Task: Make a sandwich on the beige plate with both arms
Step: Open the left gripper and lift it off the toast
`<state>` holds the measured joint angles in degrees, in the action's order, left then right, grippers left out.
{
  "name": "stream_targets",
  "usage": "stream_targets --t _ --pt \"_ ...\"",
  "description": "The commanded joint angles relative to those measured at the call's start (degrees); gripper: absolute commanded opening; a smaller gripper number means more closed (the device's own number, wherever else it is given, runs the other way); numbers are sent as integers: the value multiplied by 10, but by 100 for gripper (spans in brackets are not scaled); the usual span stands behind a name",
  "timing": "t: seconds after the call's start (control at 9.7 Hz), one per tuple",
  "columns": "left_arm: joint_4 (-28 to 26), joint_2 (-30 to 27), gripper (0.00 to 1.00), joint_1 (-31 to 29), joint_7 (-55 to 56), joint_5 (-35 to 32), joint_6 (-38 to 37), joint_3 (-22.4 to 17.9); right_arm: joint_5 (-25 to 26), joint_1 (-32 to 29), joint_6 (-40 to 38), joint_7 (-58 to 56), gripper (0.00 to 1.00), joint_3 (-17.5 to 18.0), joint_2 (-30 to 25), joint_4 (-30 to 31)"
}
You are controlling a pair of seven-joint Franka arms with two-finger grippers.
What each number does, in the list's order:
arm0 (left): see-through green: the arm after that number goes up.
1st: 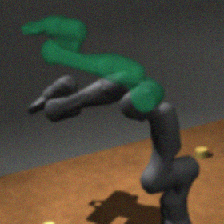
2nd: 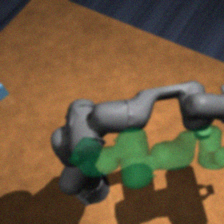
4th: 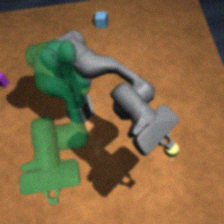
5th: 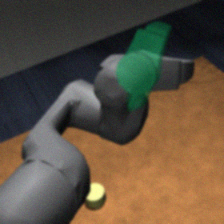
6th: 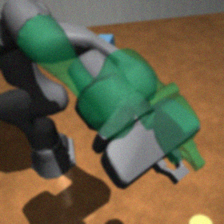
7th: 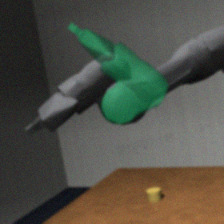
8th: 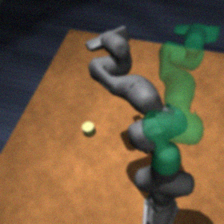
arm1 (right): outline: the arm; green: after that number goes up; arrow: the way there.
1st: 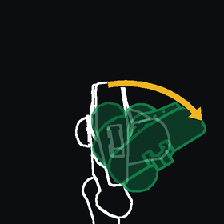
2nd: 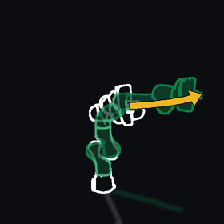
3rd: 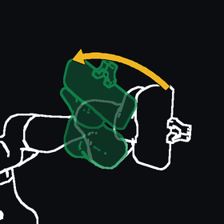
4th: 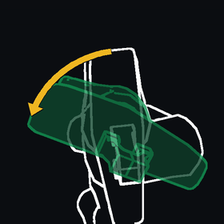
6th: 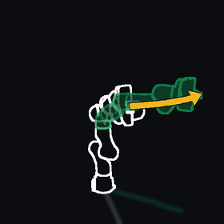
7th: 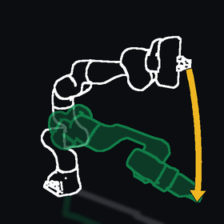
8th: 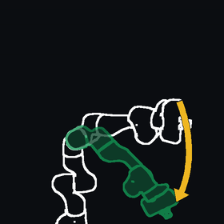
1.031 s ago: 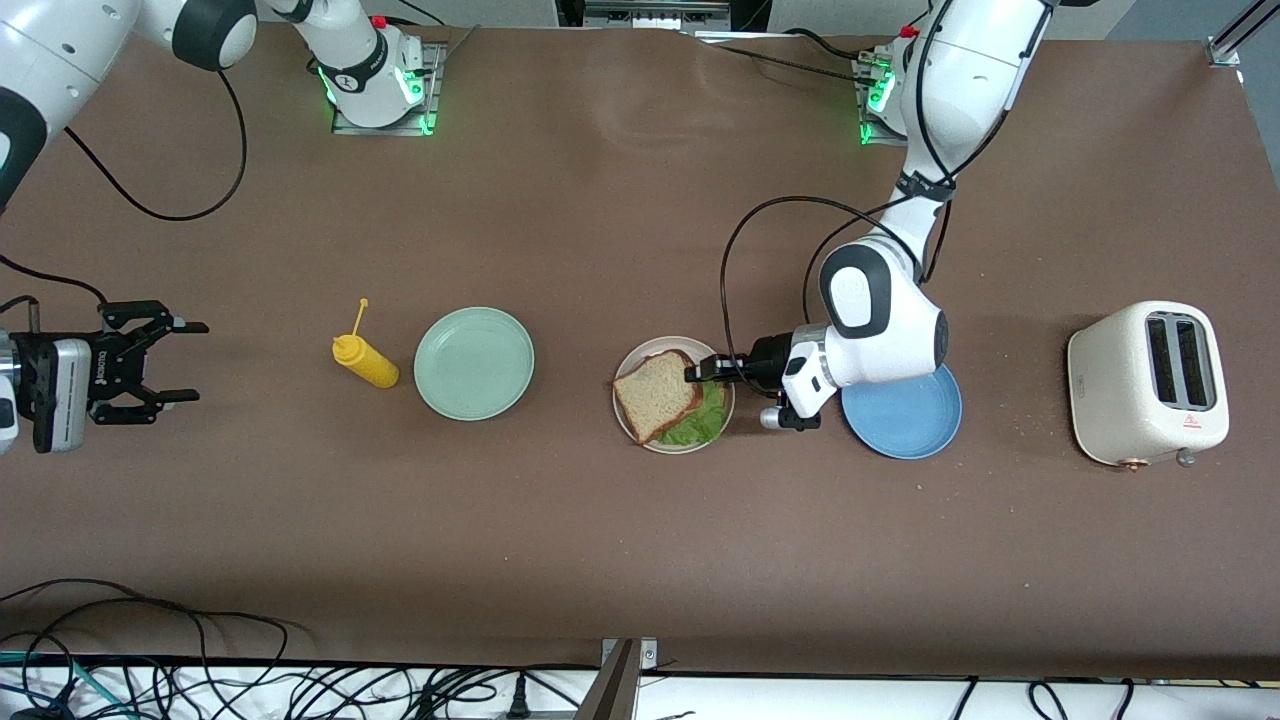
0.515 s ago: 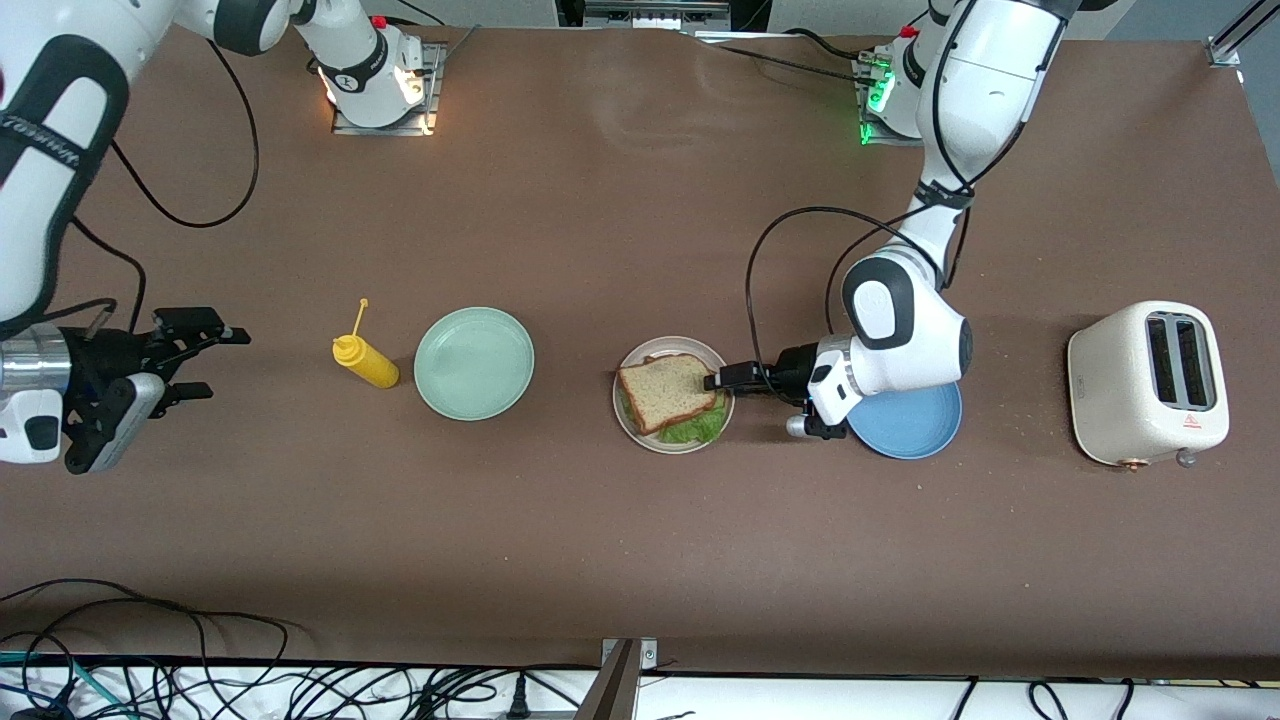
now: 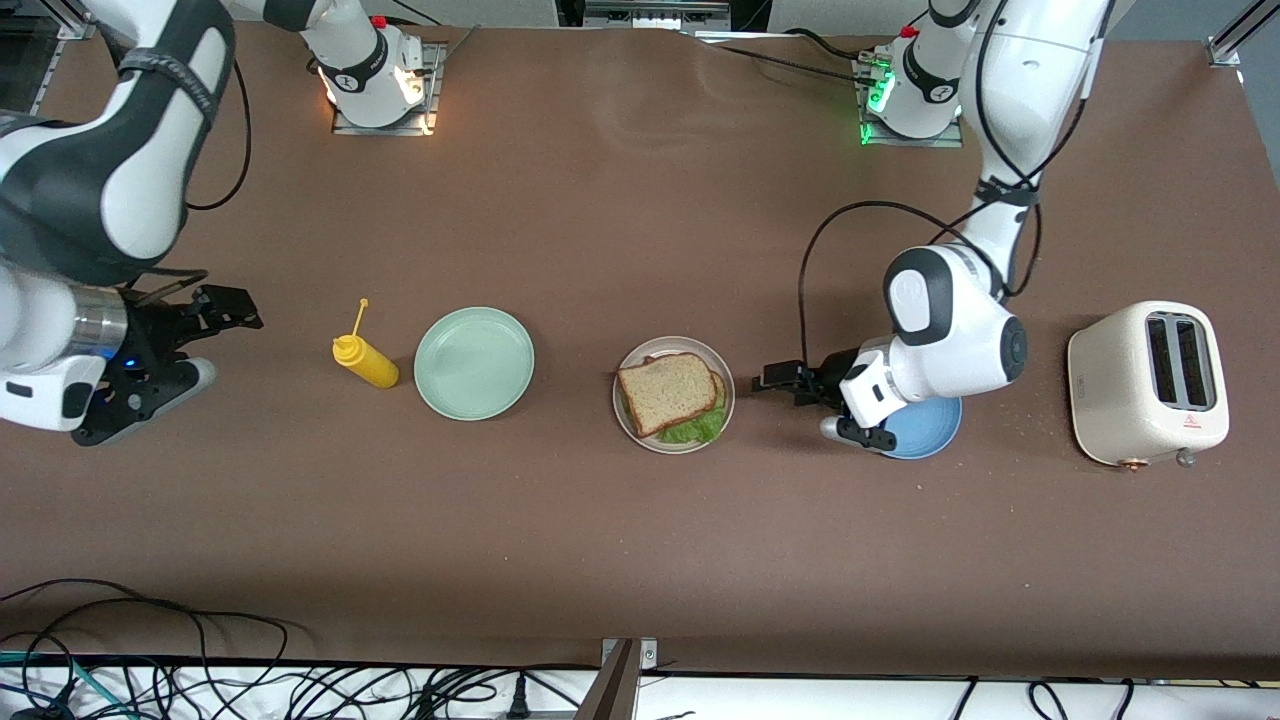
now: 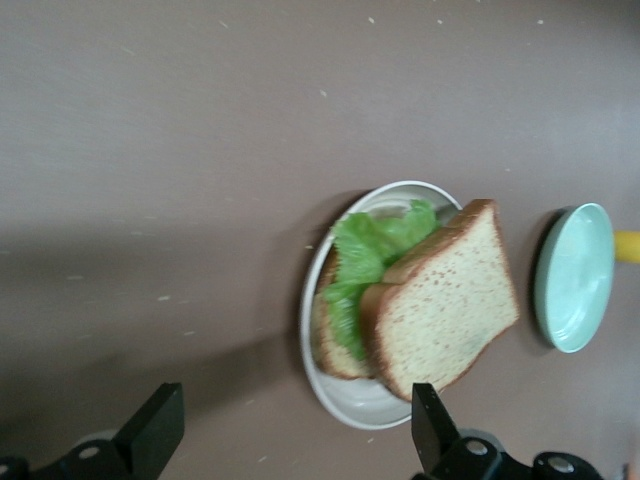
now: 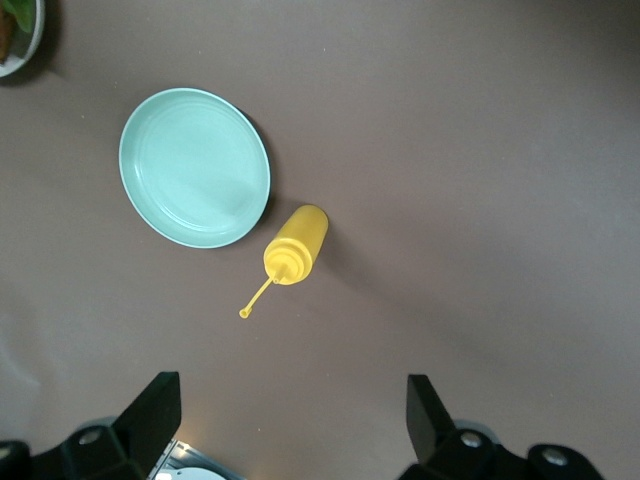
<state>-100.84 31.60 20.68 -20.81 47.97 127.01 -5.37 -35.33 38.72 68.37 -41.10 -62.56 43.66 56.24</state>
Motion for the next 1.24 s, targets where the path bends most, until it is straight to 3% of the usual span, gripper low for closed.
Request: stream_targets --t 0.0,0.31,0.62,0.82,1.13 --pt "-26 -57 100 -16 57 -127 -15 1 11 1 -5 4 100 -8 -2 4" --pt "-84 -126 100 -40 58 -277 -25 1 9 1 -5 3 100 -8 -2 4" --pt "-137 -191 100 -56 74 -358 -27 -2 10 1 -5 4 100 -8 -2 4" --pt "-146 -231 100 -69 106 -428 -88 -4 10 1 -5 4 100 -8 -2 4" --pt "-140 -290 100 -69 118 -480 -186 -29 10 0 -5 3 100 -8 -2 5"
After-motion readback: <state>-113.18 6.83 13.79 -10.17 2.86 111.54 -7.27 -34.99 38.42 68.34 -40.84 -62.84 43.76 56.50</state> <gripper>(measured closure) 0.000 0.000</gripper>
